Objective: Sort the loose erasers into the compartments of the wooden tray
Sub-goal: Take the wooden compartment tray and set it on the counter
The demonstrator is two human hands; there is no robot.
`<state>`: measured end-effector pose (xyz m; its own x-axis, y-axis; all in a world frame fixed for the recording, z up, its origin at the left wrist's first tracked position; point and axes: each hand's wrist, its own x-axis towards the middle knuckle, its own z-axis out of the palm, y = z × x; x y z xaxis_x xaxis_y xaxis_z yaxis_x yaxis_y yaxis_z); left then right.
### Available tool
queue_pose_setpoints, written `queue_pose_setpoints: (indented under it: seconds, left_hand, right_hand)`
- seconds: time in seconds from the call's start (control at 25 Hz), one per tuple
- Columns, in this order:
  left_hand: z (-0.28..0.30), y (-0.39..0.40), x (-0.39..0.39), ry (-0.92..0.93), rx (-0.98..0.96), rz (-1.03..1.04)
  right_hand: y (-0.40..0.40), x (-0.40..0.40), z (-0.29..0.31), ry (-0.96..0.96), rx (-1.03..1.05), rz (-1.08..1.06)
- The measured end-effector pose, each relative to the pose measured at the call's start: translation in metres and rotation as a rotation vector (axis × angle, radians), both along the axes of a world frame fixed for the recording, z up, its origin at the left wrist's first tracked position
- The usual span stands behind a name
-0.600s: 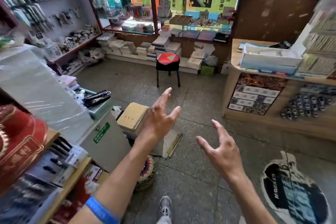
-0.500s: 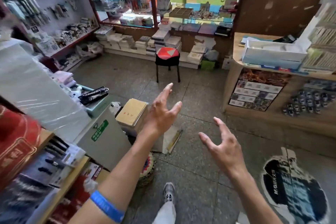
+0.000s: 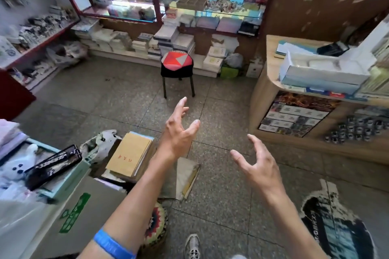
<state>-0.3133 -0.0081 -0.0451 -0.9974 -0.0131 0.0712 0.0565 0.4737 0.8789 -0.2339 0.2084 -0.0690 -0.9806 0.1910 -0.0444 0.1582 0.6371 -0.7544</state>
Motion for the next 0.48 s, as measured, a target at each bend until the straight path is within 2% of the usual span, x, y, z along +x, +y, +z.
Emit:
queue_pose_setpoints:
  seconds: [0.24,0.48]
  left_hand:
    - [-0.009,0.017,-0.135,-0.015,0.035,0.023]
    - [-0.025,0.045,-0.297,-0.057,0.066,0.119]
  right_hand:
    - [0.022,-0.135,-0.011,-0.037,0.023,-0.039]
    - [0.062,-0.317,-0.025,-0.034,-0.054,-0.022]
